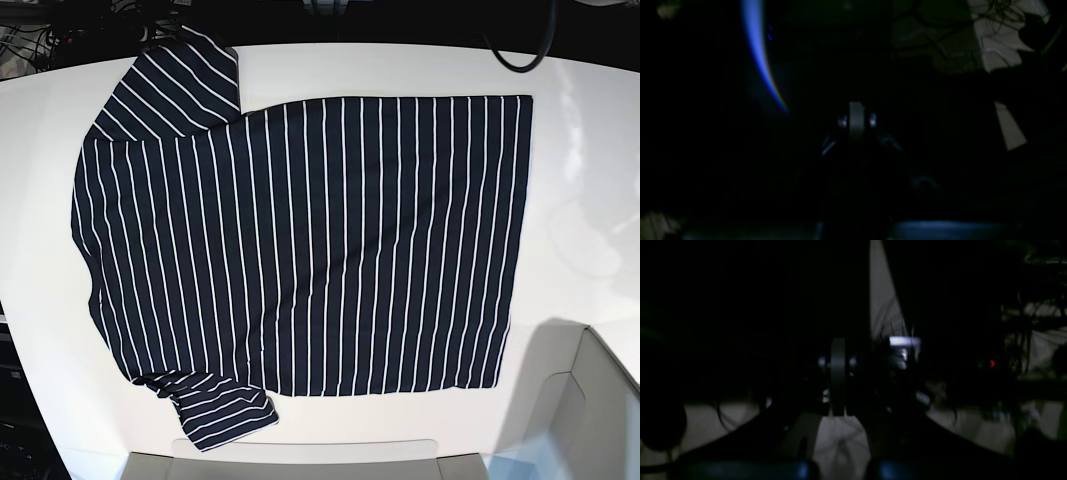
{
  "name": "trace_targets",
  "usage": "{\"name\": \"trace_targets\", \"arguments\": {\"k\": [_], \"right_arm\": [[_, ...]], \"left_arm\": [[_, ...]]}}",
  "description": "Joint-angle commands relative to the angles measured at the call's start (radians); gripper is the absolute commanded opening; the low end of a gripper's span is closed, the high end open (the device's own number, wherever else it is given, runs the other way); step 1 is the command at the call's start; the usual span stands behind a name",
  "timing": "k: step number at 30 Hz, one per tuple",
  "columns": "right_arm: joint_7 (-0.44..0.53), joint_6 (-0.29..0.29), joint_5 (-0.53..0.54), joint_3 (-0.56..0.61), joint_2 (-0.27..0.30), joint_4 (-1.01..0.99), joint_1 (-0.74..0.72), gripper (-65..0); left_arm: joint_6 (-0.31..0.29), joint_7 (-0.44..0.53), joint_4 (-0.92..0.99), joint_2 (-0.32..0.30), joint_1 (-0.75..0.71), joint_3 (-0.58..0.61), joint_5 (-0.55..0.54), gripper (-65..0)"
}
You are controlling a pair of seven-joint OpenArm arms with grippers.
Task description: Fold the T-shirt properly
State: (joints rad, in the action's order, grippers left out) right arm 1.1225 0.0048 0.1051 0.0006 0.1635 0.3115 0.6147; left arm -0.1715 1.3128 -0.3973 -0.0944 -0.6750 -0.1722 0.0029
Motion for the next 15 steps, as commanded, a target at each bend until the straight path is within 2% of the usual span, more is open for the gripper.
{"name": "trace_targets", "arguments": {"k": [1,5,9,11,15], "right_arm": [[0.028,0.004,0.003,-0.001,0.005,0.085,0.075,-64.4],[0.024,0.004,0.008,0.002,0.005,0.390,0.218,-64.4],[0.012,0.004,0.008,-0.001,0.006,0.679,0.339,-64.3],[-0.032,0.004,0.014,-0.003,0.006,0.834,0.397,-62.2],[-0.181,0.004,0.163,-0.003,0.028,1.127,0.492,-54.5]], "left_arm": [[0.003,0.026,-0.053,0.006,-0.050,0.001,-0.002,-64.6],[0.003,0.024,-0.263,0.020,-0.139,0.001,-0.002,-63.5],[0.003,0.023,-0.424,0.041,-0.205,-0.002,-0.002,-57.5],[0.003,0.023,-0.458,0.048,-0.211,-0.002,-0.001,-55.9],[0.003,0.023,-0.466,0.048,-0.210,-0.002,0.003,-55.8]]}}
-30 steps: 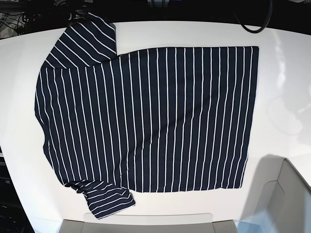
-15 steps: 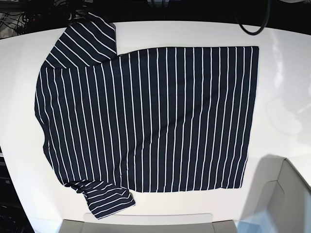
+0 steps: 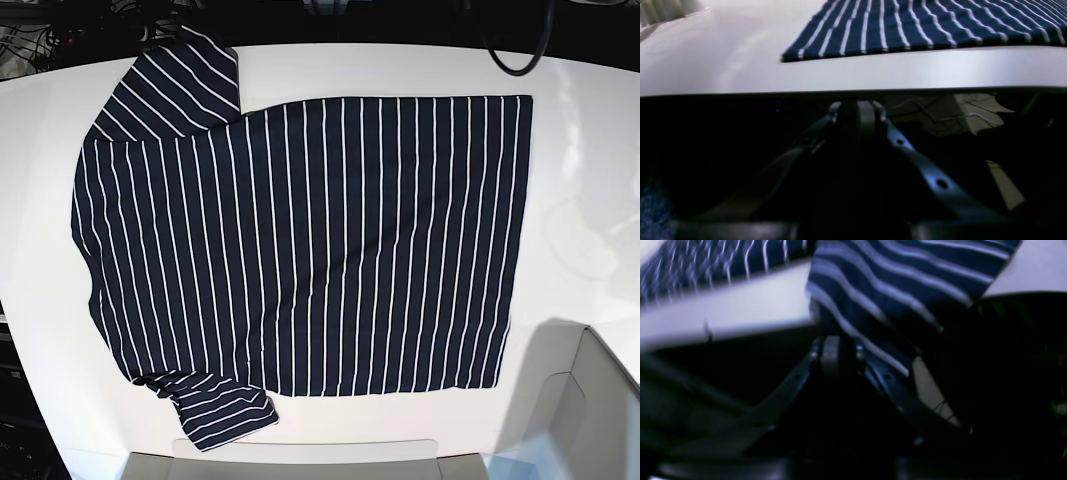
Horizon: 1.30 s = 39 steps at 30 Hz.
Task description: Fold the T-shirt properly
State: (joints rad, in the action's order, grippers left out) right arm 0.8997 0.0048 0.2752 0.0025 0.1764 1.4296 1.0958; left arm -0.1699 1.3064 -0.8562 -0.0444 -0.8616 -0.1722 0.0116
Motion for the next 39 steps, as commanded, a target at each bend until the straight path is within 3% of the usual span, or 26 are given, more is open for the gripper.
{"name": "trace_targets", "arguments": {"k": [1,7,12,17,26,34,39], "right_arm": [[-0.007,0.004,0.049,-0.005,0.041,0.086,0.034,-52.4],[-0.176,0.004,0.316,-0.005,0.251,0.314,0.123,-44.9],[-0.190,0.004,0.588,0.003,0.386,0.300,0.126,-39.2],[-0.190,0.004,0.746,0.004,0.478,0.241,0.102,-38.4],[-0.202,0.004,0.858,0.006,0.545,0.198,0.039,-38.5],[-0.425,0.004,0.884,0.004,0.545,0.156,-0.138,-38.5],[-0.508,0.004,0.881,-0.002,0.503,0.119,-0.208,-38.5]], "left_arm": [[0.002,0.029,-0.007,-0.002,-0.023,-0.002,-0.006,-55.8],[0.002,0.029,-0.007,-0.002,-0.023,0.000,-0.005,-55.8],[0.002,0.028,-0.007,-0.002,-0.021,-0.003,-0.008,-55.8],[0.002,0.028,-0.007,-0.002,-0.021,-0.003,-0.008,-55.8],[0.002,0.028,-0.007,-0.002,-0.020,-0.003,-0.008,-55.8],[0.007,0.028,-0.007,-0.002,-0.018,-0.003,-0.008,-55.8],[0.008,0.028,-0.007,-0.002,-0.018,-0.003,-0.009,-55.8]]}}
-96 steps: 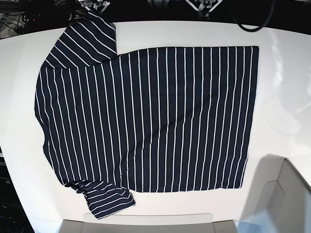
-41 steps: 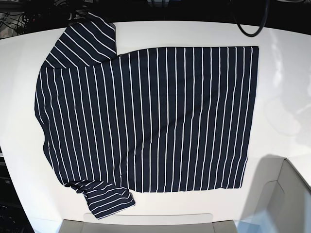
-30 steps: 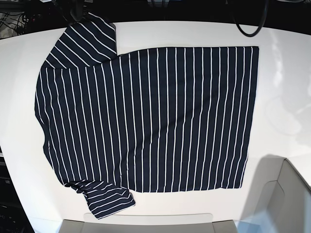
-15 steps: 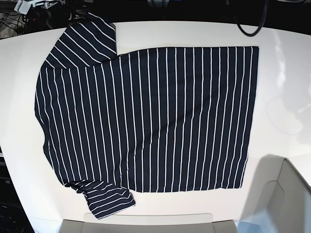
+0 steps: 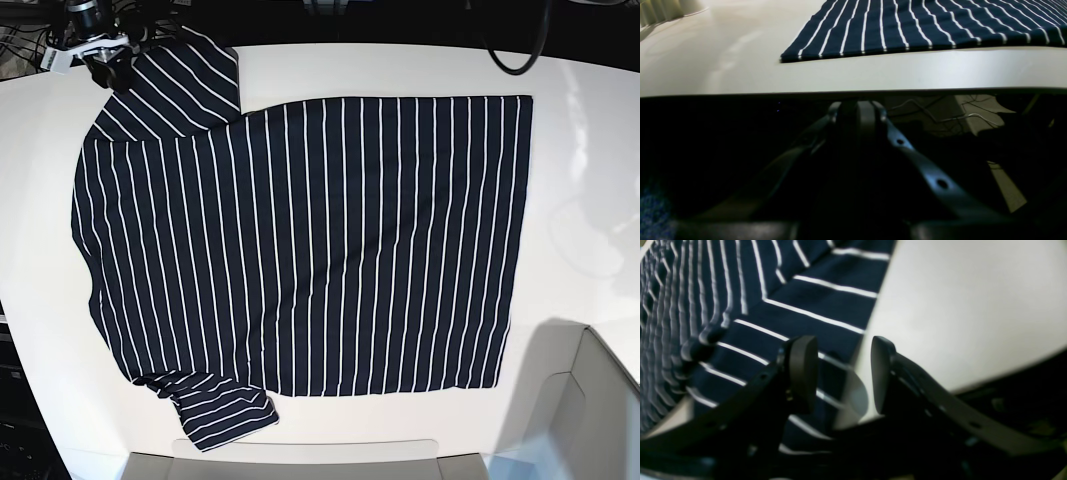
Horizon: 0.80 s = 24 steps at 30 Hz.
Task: Fold the T-shirt properly
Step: 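Move both grippers down to the shirt's shoulder corners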
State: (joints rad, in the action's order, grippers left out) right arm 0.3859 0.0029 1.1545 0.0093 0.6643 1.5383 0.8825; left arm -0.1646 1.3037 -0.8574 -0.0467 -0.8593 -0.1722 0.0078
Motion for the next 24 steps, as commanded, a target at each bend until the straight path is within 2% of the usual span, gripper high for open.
{"name": "trace_targets", "arguments": {"k": [1,5,8,10,13,16,19,21,24], "right_arm": [[-0.014,0.006,0.005,-0.009,0.007,0.009,0.002,-38.5],[-0.066,0.007,-0.001,-0.009,-0.024,-0.003,-0.016,-38.5],[-0.104,0.079,0.005,-0.004,-0.042,-0.037,-0.052,-38.5],[-0.147,0.136,0.005,-0.010,-0.074,-0.043,-0.072,-38.5],[-0.215,0.170,0.002,-0.010,-0.097,-0.037,-0.085,-38.5],[-0.247,0.176,-0.003,-0.006,-0.119,-0.037,-0.099,-38.5],[-0.253,0.176,-0.003,-0.007,-0.133,-0.042,-0.104,-38.5],[-0.253,0.176,-0.003,-0.007,-0.128,-0.043,-0.104,-38.5],[-0.253,0.176,-0.003,-0.010,-0.120,-0.043,-0.104,-38.5]], "left_arm": [[0.003,0.030,-0.006,0.000,-0.021,-0.003,-0.006,-55.8],[0.003,0.030,-0.006,0.000,-0.021,-0.003,-0.006,-55.8],[0.004,0.030,-0.006,0.001,-0.021,-0.003,-0.007,-55.8],[0.004,0.027,-0.030,0.001,-0.021,-0.003,-0.009,-55.8],[0.004,-0.037,-0.139,0.012,-0.028,-0.003,-0.012,-55.8],[-0.003,-0.181,-0.317,0.031,-0.071,0.004,-0.075,-55.6],[-0.003,-0.361,-0.481,0.009,-0.096,0.046,-0.162,-52.9],[-0.005,-0.476,-0.580,-0.026,-0.099,0.075,-0.262,-49.8],[-0.008,-0.648,-0.712,-0.104,-0.130,0.115,-0.498,-46.8]]}}
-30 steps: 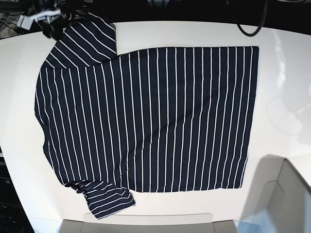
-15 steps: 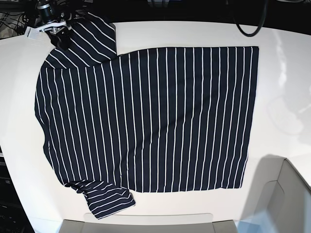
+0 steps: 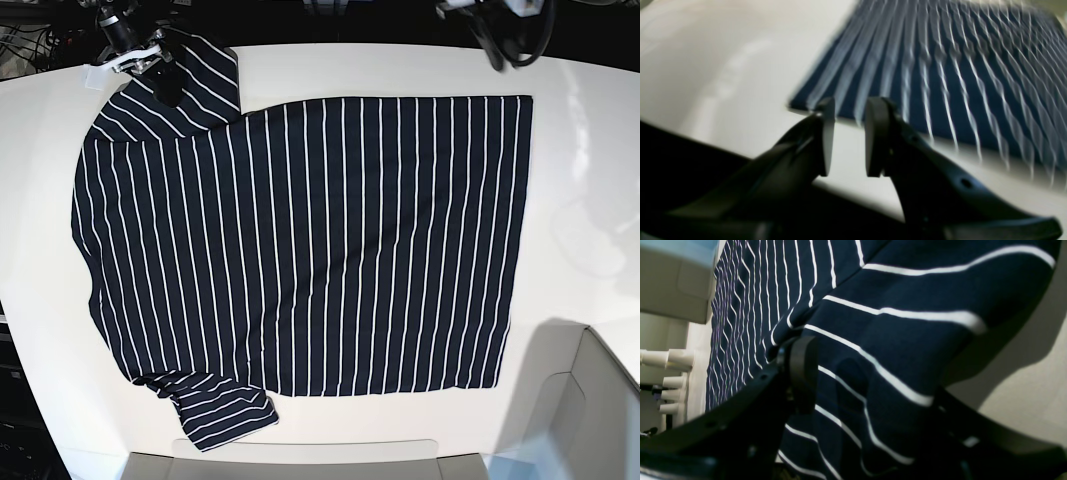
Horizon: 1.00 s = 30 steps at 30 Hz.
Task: Fold the T-shirt properly
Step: 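Move both grippers down to the shirt's shoulder corners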
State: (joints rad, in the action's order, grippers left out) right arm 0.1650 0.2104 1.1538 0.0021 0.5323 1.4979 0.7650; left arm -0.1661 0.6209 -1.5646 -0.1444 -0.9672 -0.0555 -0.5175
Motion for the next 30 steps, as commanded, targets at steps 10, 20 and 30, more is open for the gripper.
{"name": "trace_targets", "arguments": {"k": [10,20,30], "right_arm": [[-0.032,-0.032,-0.004,-0.003,0.030,-0.004,0.012,-38.5],[-0.032,-0.032,-0.004,-0.003,0.032,-0.004,0.012,-38.5],[-0.032,-0.032,-0.004,0.005,0.033,0.004,0.004,-38.5]], "left_arm": [[-0.134,-0.364,-0.035,-0.258,0.064,0.006,-0.620,-46.6],[-0.134,-0.562,0.108,-0.272,0.149,-0.097,-0.734,-46.6],[-0.134,-0.849,0.160,-0.271,0.247,-0.175,-0.726,-46.6]]}}
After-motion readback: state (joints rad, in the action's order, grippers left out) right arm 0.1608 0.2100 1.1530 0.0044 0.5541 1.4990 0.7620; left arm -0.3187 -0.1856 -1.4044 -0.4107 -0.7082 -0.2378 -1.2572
